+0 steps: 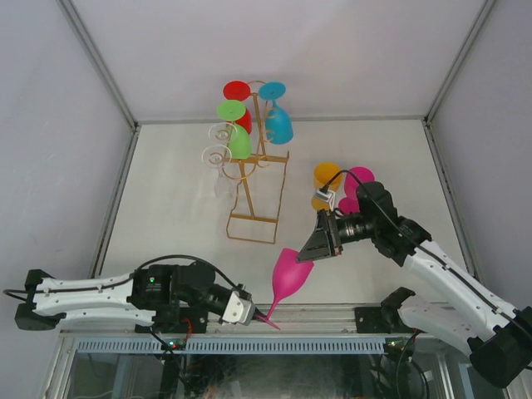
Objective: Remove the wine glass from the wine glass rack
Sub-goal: Place the wine glass at the center of the board.
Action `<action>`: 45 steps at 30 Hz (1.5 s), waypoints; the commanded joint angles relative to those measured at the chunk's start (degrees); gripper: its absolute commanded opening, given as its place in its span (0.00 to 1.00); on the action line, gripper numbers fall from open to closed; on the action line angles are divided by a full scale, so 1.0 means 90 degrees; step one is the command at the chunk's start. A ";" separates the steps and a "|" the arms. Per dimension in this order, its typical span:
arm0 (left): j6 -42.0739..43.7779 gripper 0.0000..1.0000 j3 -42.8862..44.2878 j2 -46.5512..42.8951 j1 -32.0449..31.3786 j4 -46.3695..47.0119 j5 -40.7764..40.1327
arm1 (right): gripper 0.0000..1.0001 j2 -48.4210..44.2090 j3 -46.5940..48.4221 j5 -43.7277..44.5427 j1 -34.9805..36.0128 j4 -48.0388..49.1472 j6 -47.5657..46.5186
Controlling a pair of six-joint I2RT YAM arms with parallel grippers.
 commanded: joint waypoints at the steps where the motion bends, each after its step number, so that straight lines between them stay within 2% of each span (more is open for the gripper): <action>1: 0.0278 0.00 0.0260 -0.0200 -0.0017 0.0117 -0.0115 | 0.55 0.0059 0.0009 -0.0245 0.0216 0.0424 0.0056; 6: 0.0372 0.00 0.0297 -0.0188 -0.0017 0.0074 -0.0116 | 0.52 0.0067 0.0007 -0.0469 0.0241 0.0487 0.0045; 10: 0.0380 0.00 0.0333 -0.0180 -0.0018 0.0182 0.0007 | 0.44 0.0080 0.0003 -0.0453 0.0273 0.0646 0.0195; 14: 0.0359 0.00 0.0378 -0.0294 -0.0021 0.0452 0.0191 | 0.38 0.0111 0.0013 -0.0609 0.0365 0.1346 0.0702; 17: 0.0413 0.00 0.0358 -0.0406 -0.0017 0.0473 -0.0023 | 0.35 0.0086 0.0007 -0.0819 0.0392 0.1722 0.0864; 20: 0.0421 0.00 0.0335 -0.0447 -0.0017 0.0220 -0.0298 | 0.23 0.0054 0.0011 -0.0785 0.0357 0.1580 0.0799; 25: 0.0197 0.00 0.0265 -0.0478 -0.0017 -0.0046 -0.0269 | 0.19 0.0040 0.0008 -0.0613 0.0386 0.1335 0.0663; 31: 0.0153 0.00 0.0235 -0.0553 -0.0017 -0.0033 -0.0412 | 0.12 0.0007 0.0009 -0.0572 0.0535 0.1575 0.0795; 34: 0.0181 0.00 0.0252 -0.0545 -0.0017 -0.0050 -0.0532 | 0.18 0.0014 0.0007 -0.0555 0.0603 0.1584 0.0767; 45: 0.0236 0.00 0.0241 -0.0502 -0.0017 -0.0055 -0.0591 | 0.27 0.0012 0.0008 -0.0644 0.0844 0.1550 0.0617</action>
